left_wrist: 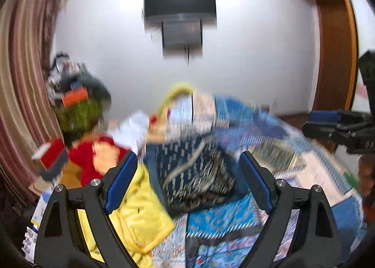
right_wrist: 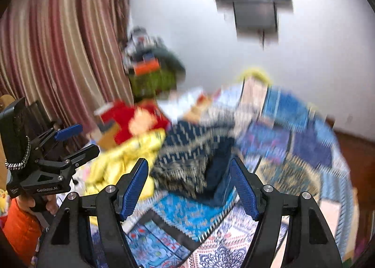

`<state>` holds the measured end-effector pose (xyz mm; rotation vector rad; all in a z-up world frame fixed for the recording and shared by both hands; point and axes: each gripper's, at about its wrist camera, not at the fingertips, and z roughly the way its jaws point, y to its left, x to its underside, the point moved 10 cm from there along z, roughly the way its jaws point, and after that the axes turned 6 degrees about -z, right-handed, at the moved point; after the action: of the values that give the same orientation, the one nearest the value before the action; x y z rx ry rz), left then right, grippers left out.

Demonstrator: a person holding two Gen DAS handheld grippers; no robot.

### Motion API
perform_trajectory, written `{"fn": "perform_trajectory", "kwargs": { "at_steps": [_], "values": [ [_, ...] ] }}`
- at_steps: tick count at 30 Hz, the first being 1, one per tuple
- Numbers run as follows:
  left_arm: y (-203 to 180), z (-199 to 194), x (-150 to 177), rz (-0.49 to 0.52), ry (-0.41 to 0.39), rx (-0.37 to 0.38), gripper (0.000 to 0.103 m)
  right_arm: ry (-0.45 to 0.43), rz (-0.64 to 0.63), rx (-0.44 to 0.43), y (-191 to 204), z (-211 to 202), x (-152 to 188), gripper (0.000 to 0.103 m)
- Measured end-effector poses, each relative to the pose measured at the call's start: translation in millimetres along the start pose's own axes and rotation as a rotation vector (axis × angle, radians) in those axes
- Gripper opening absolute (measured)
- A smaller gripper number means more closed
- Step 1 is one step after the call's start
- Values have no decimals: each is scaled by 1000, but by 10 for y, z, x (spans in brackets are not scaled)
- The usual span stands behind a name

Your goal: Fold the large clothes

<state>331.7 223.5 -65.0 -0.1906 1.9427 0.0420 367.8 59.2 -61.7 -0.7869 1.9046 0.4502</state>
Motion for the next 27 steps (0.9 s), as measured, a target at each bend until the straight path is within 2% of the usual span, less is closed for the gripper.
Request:
{"fn": "perform_trajectory", "kwargs": {
  "at_steps": [3,6,12,20,21,22,25,27],
  "values": [
    [-150,-510,-269,-15,-120,25,89,-124,-17,28,149,-495,-218,70],
    [-257,-918,-393,-18,-217,27,89,-232,-32,59,308,-938,-333,70],
    [-387,-1484,-387,-20,-338,7,89,-340,-35,76,606,-1455,-294,70],
    [-382,-1650,-170,-60,-331,8,90,-338,-58,140,867,-1696,-42,70],
    [-372,-1652,-150,-63,-328,0,93,-333,-61,155,885,-1698,-15,71],
    [-364,-1660,-133,-67,-327,-7,97,-332,-62,164,885,-1710,7,77],
    [-347,-1651,-113,-79,-324,-10,101,-334,-56,210,879,-1734,58,99],
    [-355,-1639,-88,-81,-316,-4,102,-341,-48,232,856,-1754,75,101]
  ]
}}
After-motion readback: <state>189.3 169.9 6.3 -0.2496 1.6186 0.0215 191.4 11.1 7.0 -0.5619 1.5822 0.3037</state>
